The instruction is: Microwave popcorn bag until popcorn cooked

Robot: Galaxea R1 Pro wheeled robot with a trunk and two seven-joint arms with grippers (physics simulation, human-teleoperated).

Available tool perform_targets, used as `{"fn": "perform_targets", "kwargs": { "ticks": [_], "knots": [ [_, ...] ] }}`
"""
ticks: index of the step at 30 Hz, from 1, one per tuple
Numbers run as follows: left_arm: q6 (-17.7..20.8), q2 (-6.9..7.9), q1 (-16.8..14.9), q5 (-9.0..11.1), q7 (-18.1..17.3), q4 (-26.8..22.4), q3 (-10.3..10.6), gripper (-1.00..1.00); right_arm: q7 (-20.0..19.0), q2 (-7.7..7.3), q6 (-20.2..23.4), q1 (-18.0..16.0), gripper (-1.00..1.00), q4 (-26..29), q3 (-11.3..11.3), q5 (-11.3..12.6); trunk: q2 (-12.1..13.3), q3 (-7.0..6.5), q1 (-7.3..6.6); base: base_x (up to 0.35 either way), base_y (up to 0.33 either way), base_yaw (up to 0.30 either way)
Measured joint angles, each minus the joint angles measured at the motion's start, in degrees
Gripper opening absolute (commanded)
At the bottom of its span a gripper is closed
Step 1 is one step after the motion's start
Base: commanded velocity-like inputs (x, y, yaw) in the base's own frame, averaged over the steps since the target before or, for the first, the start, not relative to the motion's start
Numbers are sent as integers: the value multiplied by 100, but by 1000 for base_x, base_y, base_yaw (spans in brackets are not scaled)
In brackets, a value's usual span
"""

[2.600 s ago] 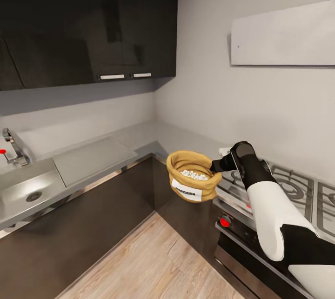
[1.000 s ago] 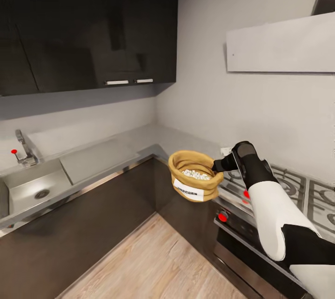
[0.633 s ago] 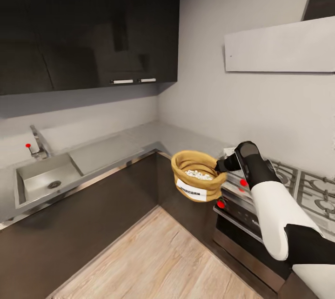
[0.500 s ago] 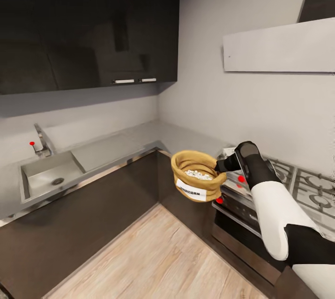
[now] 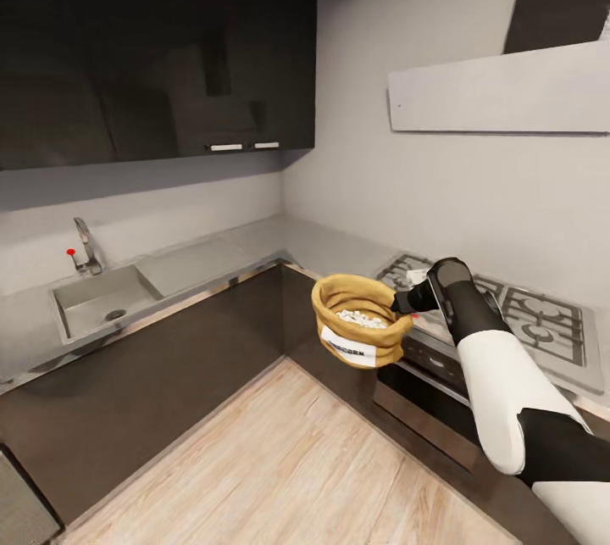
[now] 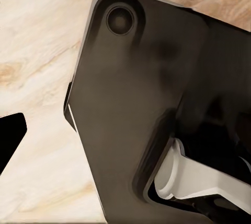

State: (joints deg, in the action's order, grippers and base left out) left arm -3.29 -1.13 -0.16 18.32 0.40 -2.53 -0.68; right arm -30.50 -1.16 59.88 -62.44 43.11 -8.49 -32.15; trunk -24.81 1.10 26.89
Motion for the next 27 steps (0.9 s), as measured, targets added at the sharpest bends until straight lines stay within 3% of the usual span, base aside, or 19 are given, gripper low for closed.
{"fn": "perform_targets", "kwargs": {
  "ticks": [15, 27],
  "knots": [
    [0, 0, 0, 0, 0, 0, -3, 100, -18, -1, 0, 0, -100, 0, 0, -3, 0, 0, 0, -346, 4, 0],
    [-1, 0, 0, 0, 0, 0, 0, 100, -19, -1, -1, 1, -100, 0, -3, -1, 0, 0, 0, -346, 98, 0]
  ]
}}
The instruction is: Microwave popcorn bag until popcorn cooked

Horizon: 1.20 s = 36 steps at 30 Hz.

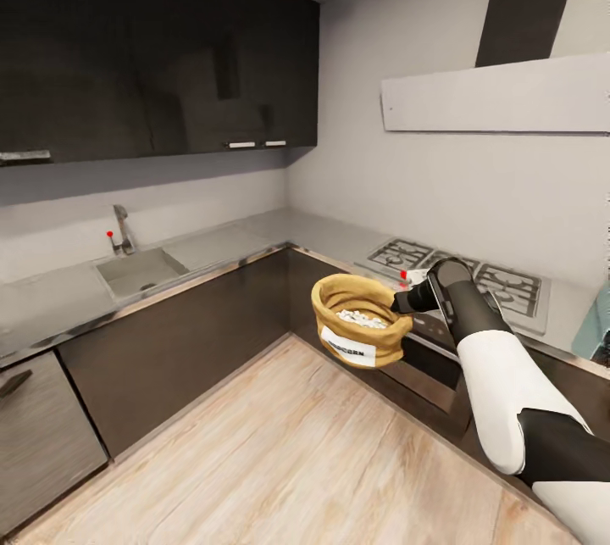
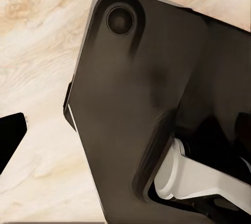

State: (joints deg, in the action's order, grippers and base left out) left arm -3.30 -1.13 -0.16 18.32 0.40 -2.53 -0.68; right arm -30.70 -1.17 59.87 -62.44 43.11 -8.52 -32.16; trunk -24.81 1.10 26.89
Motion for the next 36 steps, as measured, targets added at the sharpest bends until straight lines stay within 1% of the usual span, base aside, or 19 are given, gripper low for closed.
{"fn": "perform_targets", "kwargs": {
  "ticks": [4, 5, 14, 17, 19, 21, 36],
  "knots": [
    [1, 6, 1, -7, -5, 0, 0, 100, 10, 1, 3, 7, -100, -5, -4, 7, -4, 0, -4, -187, 92, -67],
    [1, 7, 0, -8, -9, -1, 1, 100, 15, 0, -1, 11, -100, -1, -3, -27, 0, 0, -3, -26, 14, -212],
    [2, 10, 0, -18, -27, -1, 14, 100, 17, -8, 2, 16, -100, 1, -5, -25, -1, 0, -3, -3, 2, -244],
    [4, 9, 0, -20, -37, -1, 23, 100, 121, -17, 0, 15, -100, 1, -6, -31, -1, 0, -3, 0, 0, -247],
    [2, 8, 1, -20, -40, -1, 24, 100, 173, -148, -8, 17, -100, 1, -5, -50, -1, 0, -4, 0, 0, -248],
    [3, 8, 0, -16, -39, -1, 21, 100, 171, -169, 1, 18, -100, 0, -6, -11, -1, 0, -3, 0, 0, -248],
    [2, 8, 0, -28, -40, -1, 26, 100, 176, -176, 2, 18, -100, 1, -6, -7, -1, 0, -3, 0, 0, -247]
  ]
}}
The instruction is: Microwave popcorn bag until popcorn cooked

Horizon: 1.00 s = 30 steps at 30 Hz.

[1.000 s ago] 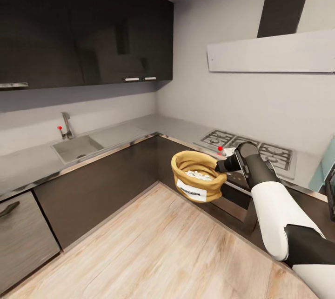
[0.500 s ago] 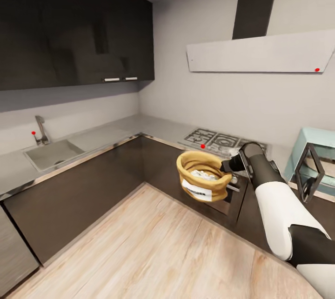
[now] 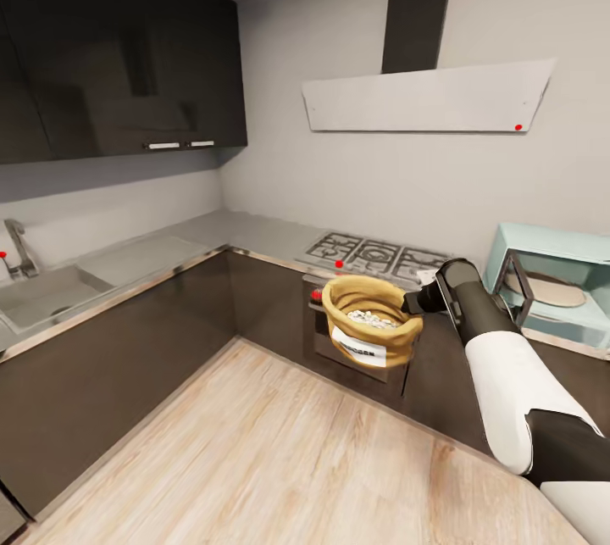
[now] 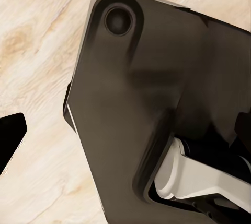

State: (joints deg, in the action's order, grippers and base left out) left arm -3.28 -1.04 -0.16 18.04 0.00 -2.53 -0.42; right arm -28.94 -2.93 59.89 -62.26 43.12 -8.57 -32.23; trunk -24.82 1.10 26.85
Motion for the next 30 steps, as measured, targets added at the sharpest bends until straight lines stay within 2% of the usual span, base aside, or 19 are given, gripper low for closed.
{"fn": "perform_targets", "kwargs": {
  "ticks": [15, 30],
  "knots": [
    [-9, -1, 0, -37, 0, 0, 16, 100, 0, 0, 0, 0, -100, 0, 0, 0, 0, 0, 0, -7, 0, -246],
    [-10, -8, 0, 9, 24, 1, 8, 100, -26, 1, -1, -1, -100, -10, 0, 14, 1, 0, 4, -321, 0, -22]
  ]
}}
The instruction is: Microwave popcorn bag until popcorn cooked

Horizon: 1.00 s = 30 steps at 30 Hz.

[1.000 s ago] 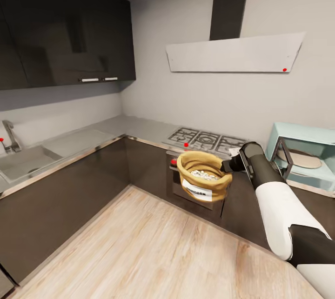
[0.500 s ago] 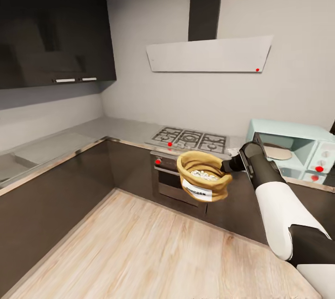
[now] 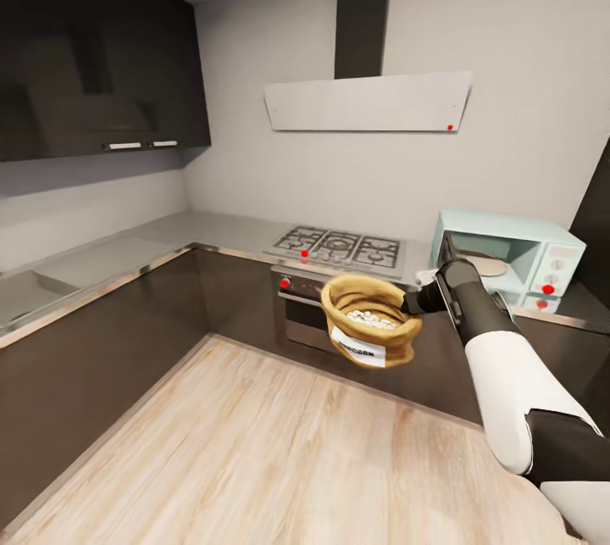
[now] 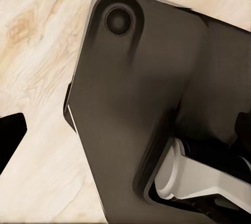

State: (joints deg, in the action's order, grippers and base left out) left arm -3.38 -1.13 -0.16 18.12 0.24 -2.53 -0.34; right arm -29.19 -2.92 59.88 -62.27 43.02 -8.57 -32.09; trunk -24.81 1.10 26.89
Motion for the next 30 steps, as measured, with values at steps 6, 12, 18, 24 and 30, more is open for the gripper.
{"fn": "perform_targets", "kwargs": {
  "ticks": [6, 12, 18, 24, 30],
  "knots": [
    [0, 0, 0, -1, 0, 0, 0, 100, 11, 0, 0, 0, -100, 3, 2, -16, 0, 0, 0, -346, 0, 0],
    [0, 0, 1, 0, 8, 0, 0, 100, 18, 0, 0, 0, -100, 7, 2, -22, 0, 0, 0, -346, 0, 0],
    [0, 0, 0, 2, 8, 0, 0, 100, 18, 1, 0, -2, -100, 10, 5, -25, -1, 0, 0, -326, 0, 0],
    [0, 8, 1, 2, 16, 0, -15, 100, 26, -1, 2, 0, -100, 1, 1, -5, -1, 0, -4, -29, 0, -157],
    [1, 9, 0, 3, 16, 0, -24, 100, 34, -42, -3, -1, -100, 1, 0, -14, -1, 0, -4, 0, 0, -287]
  ]
}}
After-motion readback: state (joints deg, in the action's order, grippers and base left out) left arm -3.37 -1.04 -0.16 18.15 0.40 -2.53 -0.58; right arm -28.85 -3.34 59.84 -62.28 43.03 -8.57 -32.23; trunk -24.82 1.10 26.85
